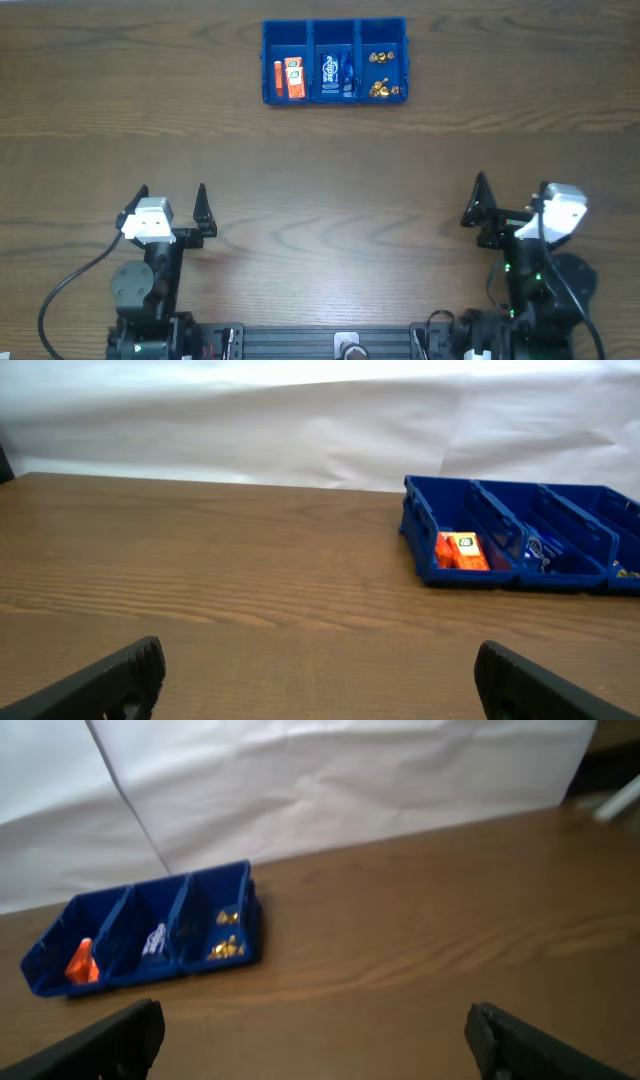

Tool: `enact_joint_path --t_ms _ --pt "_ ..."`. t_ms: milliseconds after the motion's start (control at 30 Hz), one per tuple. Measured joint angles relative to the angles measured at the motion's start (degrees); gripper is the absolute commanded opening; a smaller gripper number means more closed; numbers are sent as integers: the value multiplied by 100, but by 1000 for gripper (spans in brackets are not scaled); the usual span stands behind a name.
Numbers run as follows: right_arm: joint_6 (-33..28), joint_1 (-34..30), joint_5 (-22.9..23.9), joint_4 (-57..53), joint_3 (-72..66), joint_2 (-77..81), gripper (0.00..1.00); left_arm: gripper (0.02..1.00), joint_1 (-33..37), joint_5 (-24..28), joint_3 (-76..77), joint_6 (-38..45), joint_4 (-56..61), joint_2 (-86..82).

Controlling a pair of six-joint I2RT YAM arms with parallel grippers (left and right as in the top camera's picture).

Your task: Sort Candies Into Trays

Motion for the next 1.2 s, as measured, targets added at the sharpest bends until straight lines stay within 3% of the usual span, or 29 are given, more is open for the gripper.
enact_joint_path --t_ms 167,400,567,733,933,1200 --pt "44 -122 -251 289 -614 -485 998 998 0 0 0 0 0 0" --pt "39 9 -170 603 -1176 -1182 998 998 0 0 0 0 0 0" --pt "-79 358 68 765 -1663 -1187 993 998 0 0 0 0 0 0" --pt "-197 575 400 1093 -2131 -1187 928 996 0 0 0 0 0 0" --pt "-597 935 868 1309 -2157 -1187 930 998 0 0 0 0 0 0" --pt "-890 999 1088 1655 -2275 -1187 947 998 0 0 0 0 0 0"
